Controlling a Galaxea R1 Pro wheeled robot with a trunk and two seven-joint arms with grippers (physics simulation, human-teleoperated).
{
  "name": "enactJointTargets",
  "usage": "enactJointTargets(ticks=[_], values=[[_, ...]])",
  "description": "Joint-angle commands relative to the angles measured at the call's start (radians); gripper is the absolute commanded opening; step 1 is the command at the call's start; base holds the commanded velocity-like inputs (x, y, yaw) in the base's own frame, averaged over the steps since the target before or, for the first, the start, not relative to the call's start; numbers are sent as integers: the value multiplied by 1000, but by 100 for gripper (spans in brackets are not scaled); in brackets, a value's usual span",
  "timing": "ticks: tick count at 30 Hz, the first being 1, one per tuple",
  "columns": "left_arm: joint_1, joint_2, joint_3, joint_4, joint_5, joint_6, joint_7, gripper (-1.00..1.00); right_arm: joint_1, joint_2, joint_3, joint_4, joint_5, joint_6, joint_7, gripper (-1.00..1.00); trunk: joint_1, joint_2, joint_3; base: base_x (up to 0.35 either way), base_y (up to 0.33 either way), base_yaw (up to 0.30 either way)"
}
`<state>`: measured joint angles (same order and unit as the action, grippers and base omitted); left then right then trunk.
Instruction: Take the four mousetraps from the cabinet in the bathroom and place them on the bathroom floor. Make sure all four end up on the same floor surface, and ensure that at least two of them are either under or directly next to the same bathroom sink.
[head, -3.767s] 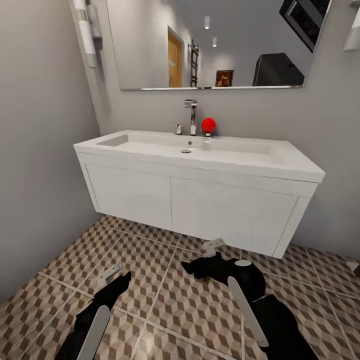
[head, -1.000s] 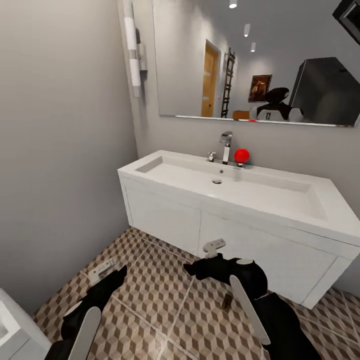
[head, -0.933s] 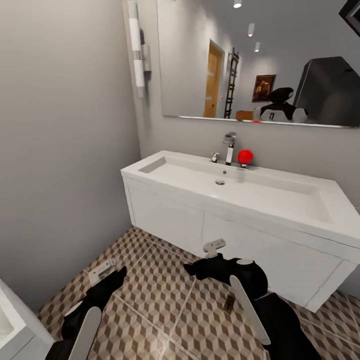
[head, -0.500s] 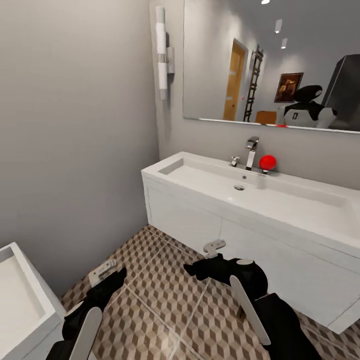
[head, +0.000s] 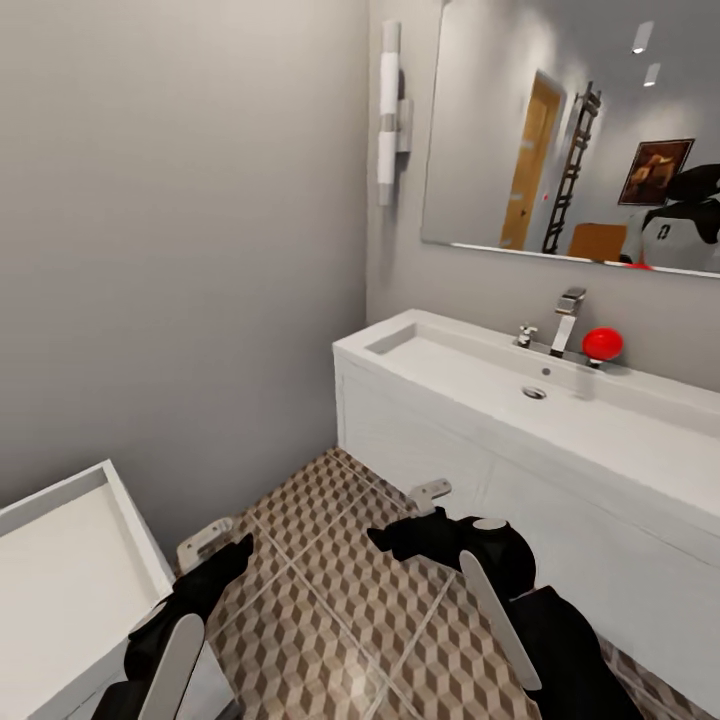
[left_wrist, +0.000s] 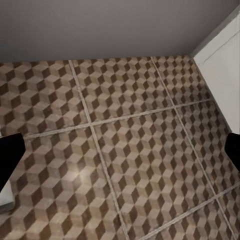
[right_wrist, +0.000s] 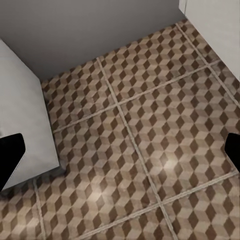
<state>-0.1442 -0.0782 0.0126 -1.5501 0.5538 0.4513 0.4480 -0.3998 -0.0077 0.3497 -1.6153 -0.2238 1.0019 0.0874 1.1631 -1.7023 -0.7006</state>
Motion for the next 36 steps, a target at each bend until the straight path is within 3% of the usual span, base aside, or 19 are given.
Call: enactJointTargets(ticks=[1,8,14,16,36], values=[[0,0,0,-1,0,0,-1,100,0,0,0,0,0,0,0,100,-4,7,3,0,0,281],[2,4,2,-33,9,-1,-28,100,1,0,0,0,0,1,0,100,-31,56,21,0,0,281],[4,4,9,-56,35,25,-222,100,-1,-1,0,0,0,0,0,100,-54,98,36,0,0,281],[6,4,11,-58,39,31,-250,100,-3,-1,0,0,0,0,0,100,-61,112,42,0,0,281],[11,7,19,-59,40,33,-273,100,-6,-2,-2,0,0,0,-1,100,-138,252,97,0,0,281]])
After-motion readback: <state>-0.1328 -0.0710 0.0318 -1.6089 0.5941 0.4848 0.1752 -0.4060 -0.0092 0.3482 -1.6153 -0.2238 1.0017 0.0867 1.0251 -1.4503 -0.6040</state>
